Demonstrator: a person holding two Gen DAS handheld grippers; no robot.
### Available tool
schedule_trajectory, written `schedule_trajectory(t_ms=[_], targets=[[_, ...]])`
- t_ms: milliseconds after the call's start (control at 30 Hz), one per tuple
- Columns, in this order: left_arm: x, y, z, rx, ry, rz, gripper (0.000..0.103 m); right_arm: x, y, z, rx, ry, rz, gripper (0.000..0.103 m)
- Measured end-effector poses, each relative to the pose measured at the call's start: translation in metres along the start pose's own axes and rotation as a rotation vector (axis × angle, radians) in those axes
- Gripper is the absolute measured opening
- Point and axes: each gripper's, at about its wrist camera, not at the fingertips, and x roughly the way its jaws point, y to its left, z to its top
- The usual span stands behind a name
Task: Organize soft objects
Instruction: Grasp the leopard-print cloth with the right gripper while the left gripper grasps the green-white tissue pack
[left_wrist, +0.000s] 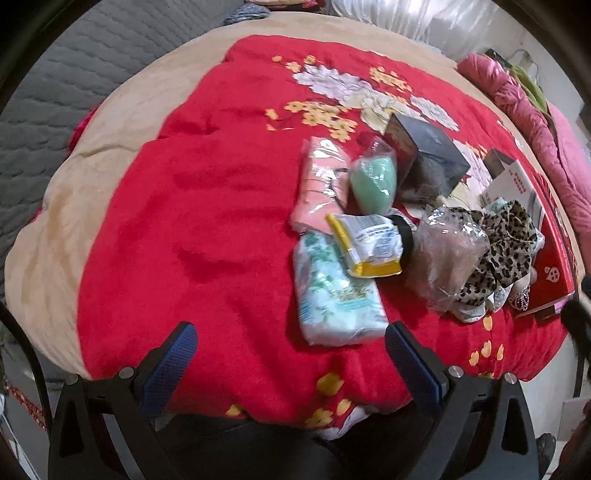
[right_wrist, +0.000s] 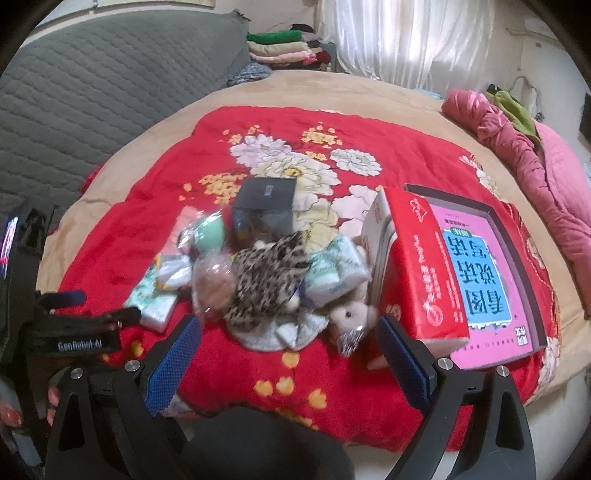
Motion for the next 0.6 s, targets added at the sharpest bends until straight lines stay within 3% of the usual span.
schedule_trajectory(t_ms=[100,200,267,500,533,600], targets=[[0.009,-0.006,0.005,0.012,0.016,-0.006,0.102,0.014,-0.005,0.009,0.016,0.029,0.011,0.093],[0.016,-0.007,0.009,0.011,0.029,-0.011,0.102,0.031,-0.002,0.015,-0.013,0.066,0.002,0.078],[0.019,-0.006,0.010,0.006,0.036,-0.011,0.102,0.040,0.000,0.017,-0.032,0.082,-0.011,0.063],[0.029,-0.003,0.016,-0.004,0.056,-0.027,0.102,0.063,-0.002,0.023,-0.027,0.111,0.014,0.041],[0.030,-0.003,0.017,-0.004,0.056,-0.027,0.102,0.063,-0.001,0.024,-0.026,0.109,0.028,0.034],[0.032,-0.002,0.017,-0.009,0.062,-0.036,0.102,0.065,0.002,0.026,-0.038,0.108,0.040,0.027]])
